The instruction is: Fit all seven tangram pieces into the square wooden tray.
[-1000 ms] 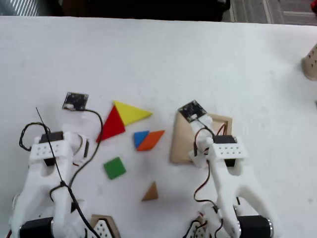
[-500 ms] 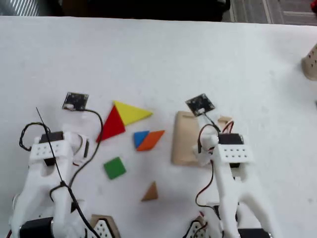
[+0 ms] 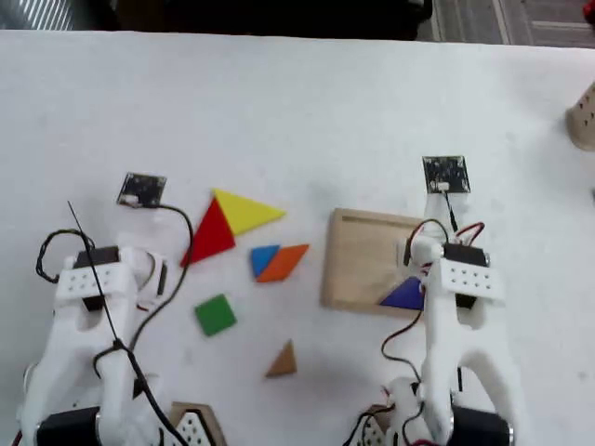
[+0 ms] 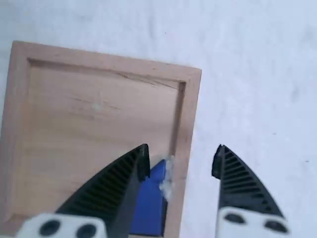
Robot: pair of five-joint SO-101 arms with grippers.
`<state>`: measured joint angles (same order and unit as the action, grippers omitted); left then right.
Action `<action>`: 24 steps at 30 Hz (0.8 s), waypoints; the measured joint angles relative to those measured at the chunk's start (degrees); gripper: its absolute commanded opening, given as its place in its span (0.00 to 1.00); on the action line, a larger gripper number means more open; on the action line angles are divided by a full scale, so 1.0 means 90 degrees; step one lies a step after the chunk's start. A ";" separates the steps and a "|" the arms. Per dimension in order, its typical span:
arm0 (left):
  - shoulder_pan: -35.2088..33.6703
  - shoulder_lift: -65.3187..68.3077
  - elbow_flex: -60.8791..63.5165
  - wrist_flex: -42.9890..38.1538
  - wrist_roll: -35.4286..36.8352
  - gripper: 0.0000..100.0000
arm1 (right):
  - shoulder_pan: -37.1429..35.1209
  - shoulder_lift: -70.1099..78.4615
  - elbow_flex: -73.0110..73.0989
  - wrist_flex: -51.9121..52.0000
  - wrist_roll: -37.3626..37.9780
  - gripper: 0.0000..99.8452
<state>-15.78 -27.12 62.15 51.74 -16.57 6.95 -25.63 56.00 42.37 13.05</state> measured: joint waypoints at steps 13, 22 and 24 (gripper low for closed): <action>0.0000 0.0000 0.0000 0.0000 0.0000 0.02 | 0.0176 0.2276 -0.1055 -0.0508 0.0733 0.22; 0.0000 0.0000 0.0000 0.0000 0.0000 0.02 | 0.0176 0.2501 -0.1348 -0.0274 0.0733 0.03; 0.0000 0.0000 0.0000 0.0000 0.0000 0.02 | 0.0186 0.2501 -0.1348 -0.0274 0.0733 0.02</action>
<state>-15.78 -27.12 62.15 51.74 -16.57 8.62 -3.12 43.87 39.91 19.65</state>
